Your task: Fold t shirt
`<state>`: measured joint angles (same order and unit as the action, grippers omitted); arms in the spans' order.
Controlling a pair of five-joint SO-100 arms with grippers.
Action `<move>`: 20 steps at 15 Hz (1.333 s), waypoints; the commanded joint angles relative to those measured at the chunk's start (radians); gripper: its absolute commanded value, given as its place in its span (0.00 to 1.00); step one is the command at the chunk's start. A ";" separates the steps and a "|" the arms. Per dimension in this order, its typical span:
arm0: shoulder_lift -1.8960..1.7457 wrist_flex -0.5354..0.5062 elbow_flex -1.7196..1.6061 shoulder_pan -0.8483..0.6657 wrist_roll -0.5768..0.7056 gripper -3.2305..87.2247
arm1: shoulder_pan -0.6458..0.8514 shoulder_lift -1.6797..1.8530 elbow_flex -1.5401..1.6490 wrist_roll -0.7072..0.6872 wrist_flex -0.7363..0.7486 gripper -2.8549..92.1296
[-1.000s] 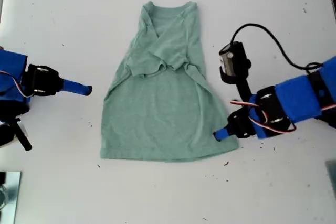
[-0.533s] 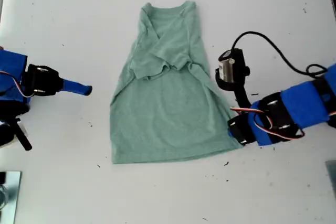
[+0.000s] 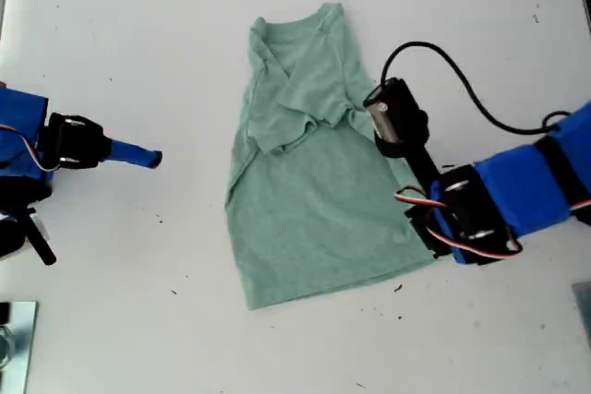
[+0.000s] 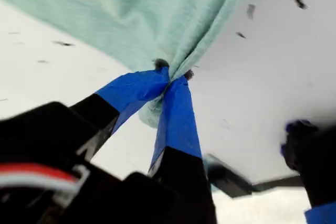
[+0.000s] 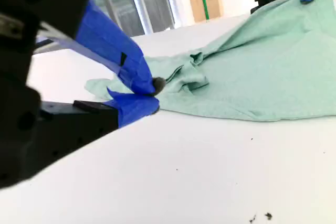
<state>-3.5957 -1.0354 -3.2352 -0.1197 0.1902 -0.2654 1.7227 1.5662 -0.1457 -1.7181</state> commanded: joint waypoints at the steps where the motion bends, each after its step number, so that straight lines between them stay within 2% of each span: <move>1: -0.009 0.009 -0.011 0.018 0.005 0.03 | 0.000 -0.005 -0.172 -0.043 0.003 0.01; 3: -0.009 0.009 -0.011 0.017 0.005 0.03 | 0.021 -0.146 -0.325 -0.077 0.040 0.01; 5: -0.009 0.009 -0.011 0.017 0.005 0.03 | 0.055 -0.239 -0.348 -0.121 0.186 0.01; 6: -0.009 0.009 -0.011 0.017 0.005 0.03 | 0.064 -0.256 -0.310 -0.150 0.287 0.08; 7: -0.009 0.009 -0.011 0.017 0.005 0.03 | 0.064 -0.261 -0.314 -0.161 0.324 0.27; 8: -0.009 0.009 -0.011 0.020 0.005 0.03 | 0.064 -0.230 -0.331 -0.153 0.285 0.31; 11: -0.009 0.009 -0.011 0.020 0.003 0.03 | 0.066 0.032 -0.331 -0.164 0.138 0.31; 13: -0.009 0.009 -0.011 0.011 0.003 0.07 | 0.107 0.288 -0.020 -0.186 0.143 0.28; 14: -0.009 0.009 -0.011 0.009 -0.012 0.11 | 0.156 0.445 0.259 -0.196 0.209 0.22; 16: -0.009 0.005 -0.006 0.005 -0.060 0.03 | 0.295 0.828 0.859 -0.249 0.451 0.09; 17: -0.009 0.011 -0.011 0.009 -0.117 0.03 | 0.362 1.012 1.062 -0.275 0.489 0.05; 20: 0.124 0.112 0.103 0.084 -0.279 0.03 | 0.497 1.167 1.275 -0.341 0.488 0.05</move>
<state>-3.5696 -0.9848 -3.2076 -0.0997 0.0015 0.2025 2.8348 2.8010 -0.4571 -1.2594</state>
